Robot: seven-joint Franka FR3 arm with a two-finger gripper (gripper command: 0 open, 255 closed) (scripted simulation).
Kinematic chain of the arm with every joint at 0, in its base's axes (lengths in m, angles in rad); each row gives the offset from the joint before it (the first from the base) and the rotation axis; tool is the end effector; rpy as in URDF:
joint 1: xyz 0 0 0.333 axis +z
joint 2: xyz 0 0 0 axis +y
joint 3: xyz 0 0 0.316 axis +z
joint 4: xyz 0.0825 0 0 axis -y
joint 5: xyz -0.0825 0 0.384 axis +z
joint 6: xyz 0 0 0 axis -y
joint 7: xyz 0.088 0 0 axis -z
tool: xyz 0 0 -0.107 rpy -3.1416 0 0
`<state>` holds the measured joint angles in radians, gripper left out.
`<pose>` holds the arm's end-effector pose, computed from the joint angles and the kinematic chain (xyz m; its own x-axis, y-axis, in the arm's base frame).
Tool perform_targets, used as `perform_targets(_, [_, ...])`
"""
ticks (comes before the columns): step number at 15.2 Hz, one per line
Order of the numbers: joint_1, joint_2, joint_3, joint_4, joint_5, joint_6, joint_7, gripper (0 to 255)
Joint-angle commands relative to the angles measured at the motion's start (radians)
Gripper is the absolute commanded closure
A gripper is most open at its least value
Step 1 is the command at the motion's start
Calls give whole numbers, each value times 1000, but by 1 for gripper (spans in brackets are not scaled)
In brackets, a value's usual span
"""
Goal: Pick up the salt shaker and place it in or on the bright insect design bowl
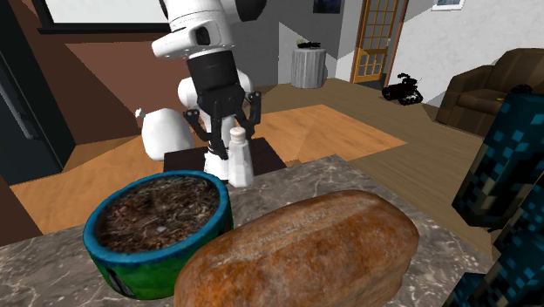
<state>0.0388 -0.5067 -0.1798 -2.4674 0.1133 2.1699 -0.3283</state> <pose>0.4108 -0.0584 0.4905 0.9619 0.1268 0.2424 0.1590 -0.9802 -0.1183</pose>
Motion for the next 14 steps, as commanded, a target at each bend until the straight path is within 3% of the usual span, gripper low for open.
perform_targets(1, [-1,-8,2,24,-3,-31,6,255])
perform_targets(14, [-2,-22,11,186,-12,-207,35,255])
